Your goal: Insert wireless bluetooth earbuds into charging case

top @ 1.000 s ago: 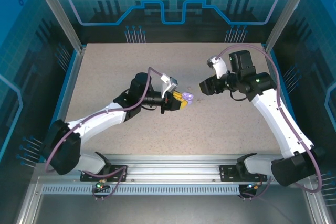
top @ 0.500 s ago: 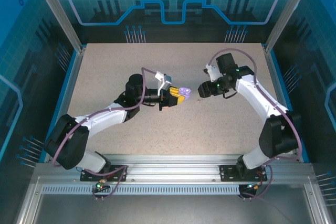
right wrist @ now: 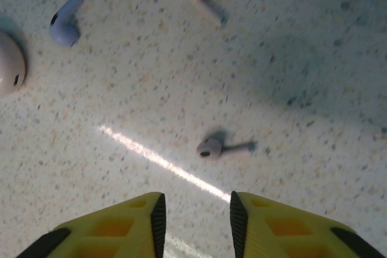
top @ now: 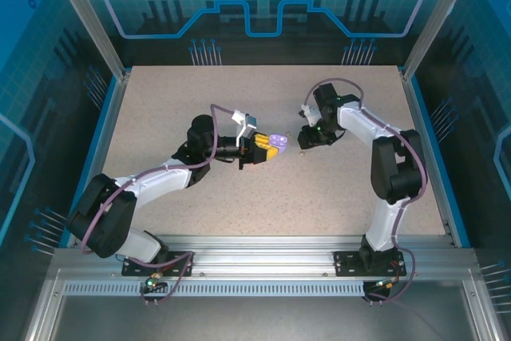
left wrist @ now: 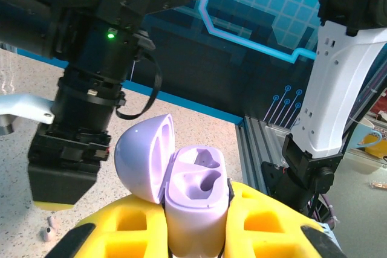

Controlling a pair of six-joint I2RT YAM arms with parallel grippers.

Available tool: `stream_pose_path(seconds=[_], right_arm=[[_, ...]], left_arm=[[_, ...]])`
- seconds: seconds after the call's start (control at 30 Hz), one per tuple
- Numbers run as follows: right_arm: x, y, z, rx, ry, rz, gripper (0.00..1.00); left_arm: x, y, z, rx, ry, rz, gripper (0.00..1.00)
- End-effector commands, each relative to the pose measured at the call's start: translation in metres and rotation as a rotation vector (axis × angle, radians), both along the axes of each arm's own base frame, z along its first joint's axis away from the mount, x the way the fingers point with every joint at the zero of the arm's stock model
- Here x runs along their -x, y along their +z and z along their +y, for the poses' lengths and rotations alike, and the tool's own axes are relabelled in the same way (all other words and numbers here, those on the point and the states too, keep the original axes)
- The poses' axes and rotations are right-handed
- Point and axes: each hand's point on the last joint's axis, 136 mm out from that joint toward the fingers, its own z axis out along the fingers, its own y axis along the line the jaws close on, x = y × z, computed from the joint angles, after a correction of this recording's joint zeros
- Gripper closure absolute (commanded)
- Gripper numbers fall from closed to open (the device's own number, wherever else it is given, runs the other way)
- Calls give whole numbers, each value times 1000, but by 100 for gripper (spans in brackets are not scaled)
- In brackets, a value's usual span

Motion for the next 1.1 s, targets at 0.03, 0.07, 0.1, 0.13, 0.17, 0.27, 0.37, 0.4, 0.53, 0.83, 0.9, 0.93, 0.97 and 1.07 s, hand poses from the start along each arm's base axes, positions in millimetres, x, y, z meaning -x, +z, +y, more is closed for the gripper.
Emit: stream_pose_path(seconds=[0.03, 0.07, 0.1, 0.13, 0.17, 0.27, 0.37, 0.4, 0.53, 0.83, 0.9, 0.93, 0.97, 1.07], right_arm=[[-16, -9, -6, 52, -18, 9, 68], [-18, -11, -6, 56, -20, 12, 69], [-19, -14, -7, 61, -19, 18, 70], [-20, -17, -6, 66, -17, 27, 70], [-22, -20, -5, 64, -16, 32, 70], [-25, -22, -2, 48, -12, 38, 71], [-28, -22, 7, 12, 3, 42, 72], [-29, -21, 11, -1, 11, 42, 72], [-28, -19, 33, -57, 65, 59, 72], [-25, -17, 87, -176, 168, 89, 69], [-27, -18, 96, -180, 179, 92, 68], [-28, -19, 100, -178, 183, 96, 68], [-29, -21, 104, -176, 183, 99, 68], [-35, -26, 111, -167, 161, 108, 67]], left_arm=[[4, -1, 2, 2, -25, 2, 89], [4, -1, 2, -1, -25, 4, 89], [5, -2, 3, -2, -25, 6, 89], [5, -1, 3, -3, -26, 3, 90], [5, -1, 3, -5, -25, 3, 89], [5, -3, 3, -13, -21, 5, 90], [5, -5, 3, -16, -21, 8, 90], [5, -5, 3, -17, -19, 9, 90], [3, -6, 3, -16, -11, 11, 90], [-4, -4, 13, 13, 19, 33, 90], [-3, -4, 16, 12, 21, 31, 90], [-3, -2, 17, 14, 24, 27, 90], [-3, -2, 19, 14, 28, 26, 90], [-3, -1, 25, 14, 43, 28, 90]])
